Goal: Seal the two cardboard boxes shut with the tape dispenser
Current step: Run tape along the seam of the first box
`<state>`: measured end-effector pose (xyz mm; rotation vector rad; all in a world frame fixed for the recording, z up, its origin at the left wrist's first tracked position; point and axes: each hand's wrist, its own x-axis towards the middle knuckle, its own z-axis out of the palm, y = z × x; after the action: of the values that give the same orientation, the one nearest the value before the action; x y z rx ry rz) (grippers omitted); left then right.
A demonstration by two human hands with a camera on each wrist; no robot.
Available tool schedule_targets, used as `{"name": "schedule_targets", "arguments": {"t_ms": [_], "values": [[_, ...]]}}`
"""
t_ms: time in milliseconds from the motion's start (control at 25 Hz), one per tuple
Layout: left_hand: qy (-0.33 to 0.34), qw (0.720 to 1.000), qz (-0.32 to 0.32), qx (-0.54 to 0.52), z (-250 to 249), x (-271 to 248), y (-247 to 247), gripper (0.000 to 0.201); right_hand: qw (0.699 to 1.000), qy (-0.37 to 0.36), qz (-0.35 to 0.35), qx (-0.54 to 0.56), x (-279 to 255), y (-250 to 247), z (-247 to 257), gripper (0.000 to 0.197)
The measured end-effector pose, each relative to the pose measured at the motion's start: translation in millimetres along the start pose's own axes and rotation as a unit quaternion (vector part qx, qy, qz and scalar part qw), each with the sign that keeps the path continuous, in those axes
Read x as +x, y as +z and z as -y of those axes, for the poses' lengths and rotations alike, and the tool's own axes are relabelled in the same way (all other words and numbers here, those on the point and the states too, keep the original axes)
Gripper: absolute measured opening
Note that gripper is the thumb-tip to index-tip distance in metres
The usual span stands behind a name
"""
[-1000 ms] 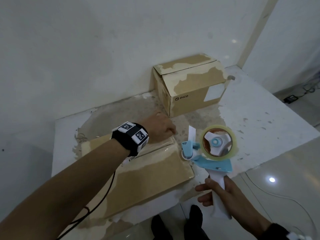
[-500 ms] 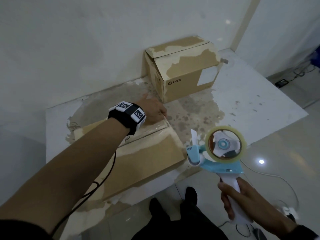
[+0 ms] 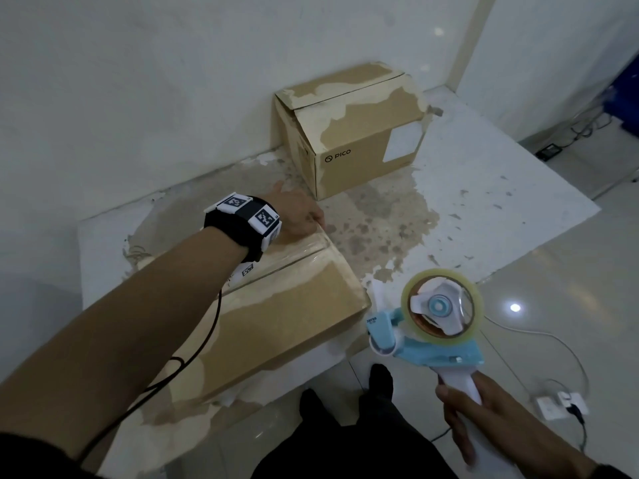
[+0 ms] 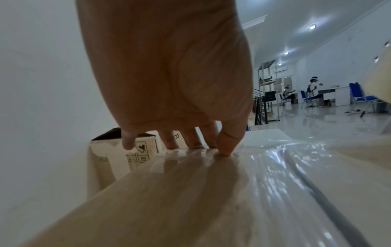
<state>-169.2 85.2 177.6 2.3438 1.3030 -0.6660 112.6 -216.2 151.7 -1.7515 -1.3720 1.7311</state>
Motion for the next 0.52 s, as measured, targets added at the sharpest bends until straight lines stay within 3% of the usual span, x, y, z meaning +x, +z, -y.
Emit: {"name": "schedule_targets", "arguments": {"t_ms": [120,360,520], "values": [[0.005,1.000,0.010,0.011,-0.9,-1.9,-1.9,0.040,1.000,-0.024,0.005,-0.016,10.7,9.7,6.9,0.049],[-0.004,1.000,0.024,0.017,-1.9,-4.1,-2.4,0.043,0.992,-0.043,-0.075,-0.093,13.9,8.6,-6.0,0.025],[-0.018,0.999,0.033,0.012,-4.5,-6.1,-5.7,0.042,0.992,-0.039,-0.071,-0.098,10.5,10.4,-8.9,0.024]]}}
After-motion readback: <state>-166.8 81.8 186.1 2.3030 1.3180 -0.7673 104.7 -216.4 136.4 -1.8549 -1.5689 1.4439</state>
